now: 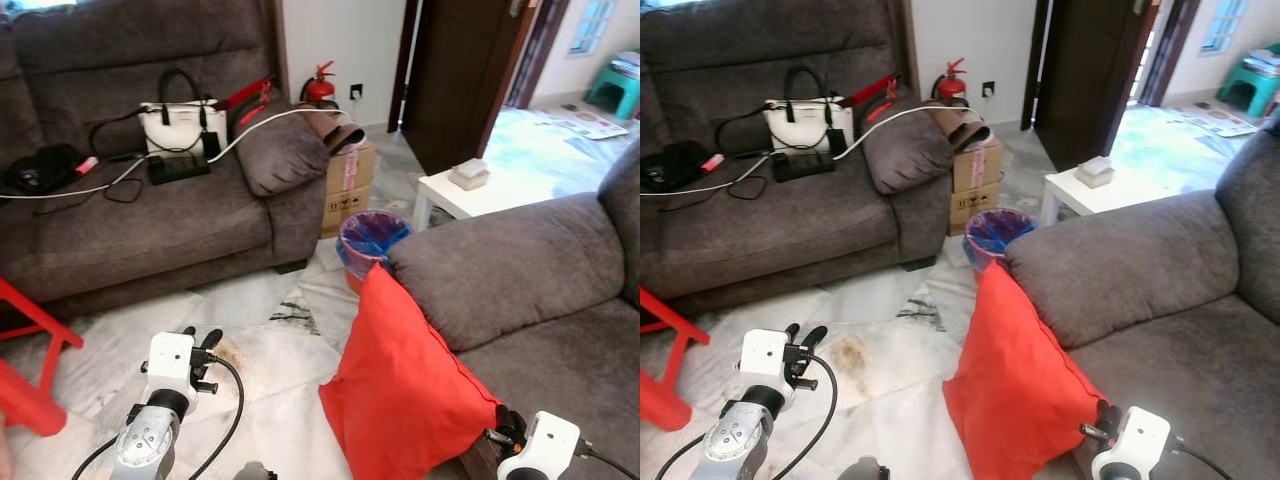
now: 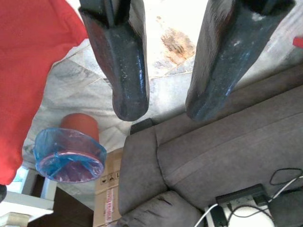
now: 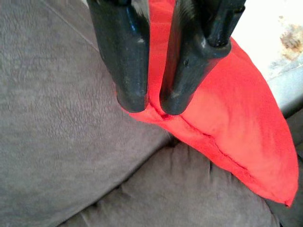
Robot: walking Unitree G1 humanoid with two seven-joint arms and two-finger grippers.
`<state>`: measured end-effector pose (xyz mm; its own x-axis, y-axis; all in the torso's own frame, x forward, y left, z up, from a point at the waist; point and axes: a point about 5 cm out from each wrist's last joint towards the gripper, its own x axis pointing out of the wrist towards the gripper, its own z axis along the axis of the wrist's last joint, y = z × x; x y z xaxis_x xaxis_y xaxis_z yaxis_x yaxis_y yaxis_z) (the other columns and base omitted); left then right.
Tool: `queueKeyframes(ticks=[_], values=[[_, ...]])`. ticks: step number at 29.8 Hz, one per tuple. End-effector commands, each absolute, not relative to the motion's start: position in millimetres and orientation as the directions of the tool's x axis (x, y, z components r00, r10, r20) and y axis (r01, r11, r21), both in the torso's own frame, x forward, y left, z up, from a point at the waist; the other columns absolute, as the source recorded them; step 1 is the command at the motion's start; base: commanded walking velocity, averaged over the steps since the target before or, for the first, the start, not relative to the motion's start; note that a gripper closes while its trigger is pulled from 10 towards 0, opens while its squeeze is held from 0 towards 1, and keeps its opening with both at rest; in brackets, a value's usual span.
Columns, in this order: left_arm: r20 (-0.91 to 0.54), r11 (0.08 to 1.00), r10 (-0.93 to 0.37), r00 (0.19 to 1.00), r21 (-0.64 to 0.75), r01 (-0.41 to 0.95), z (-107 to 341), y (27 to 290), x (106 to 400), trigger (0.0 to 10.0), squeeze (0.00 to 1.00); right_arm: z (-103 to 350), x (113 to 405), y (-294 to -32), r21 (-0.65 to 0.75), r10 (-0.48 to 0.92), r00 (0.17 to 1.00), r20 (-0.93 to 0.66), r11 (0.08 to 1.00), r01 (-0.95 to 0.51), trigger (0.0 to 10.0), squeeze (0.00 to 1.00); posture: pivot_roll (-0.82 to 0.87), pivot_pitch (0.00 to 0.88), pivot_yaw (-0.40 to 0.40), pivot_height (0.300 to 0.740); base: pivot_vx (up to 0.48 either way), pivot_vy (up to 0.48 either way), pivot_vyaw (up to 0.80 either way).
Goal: Move the pillow to the sofa from floor
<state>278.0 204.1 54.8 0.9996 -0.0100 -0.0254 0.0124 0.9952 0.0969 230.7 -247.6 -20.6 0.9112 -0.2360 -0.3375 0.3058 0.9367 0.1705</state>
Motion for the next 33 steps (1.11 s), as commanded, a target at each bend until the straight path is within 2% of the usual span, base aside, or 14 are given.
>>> queueKeyframes(ticks=[1,4,33], values=[[-0.029,0.995,0.001,1.0,0.099,0.002,55.6,208.4,277.4,10.0,0.0,-23.7,229.7,-245.2,0.164,-0.229,0.904,-0.362,0.939,0.303,10.0,0.0,0.08,0.08,0.035,0.648,0.0,0.0,0.0],[-0.035,0.995,0.002,0.999,0.098,0.002,54.0,208.5,277.1,10.0,0.0,-23.6,230.8,-241.7,0.175,-0.213,0.91,-0.355,0.941,0.289,10.0,0.0,0.08,0.079,0.036,0.633,0.0,0.0,0.0],[-0.036,0.995,0.002,0.999,0.095,0.002,54.1,207.5,277.2,10.0,0.0,-21.1,234.8,-239.7,0.182,-0.206,0.917,-0.341,0.943,0.279,10.0,0.0,0.09,0.079,0.034,0.633,0.0,0.0,0.0]])
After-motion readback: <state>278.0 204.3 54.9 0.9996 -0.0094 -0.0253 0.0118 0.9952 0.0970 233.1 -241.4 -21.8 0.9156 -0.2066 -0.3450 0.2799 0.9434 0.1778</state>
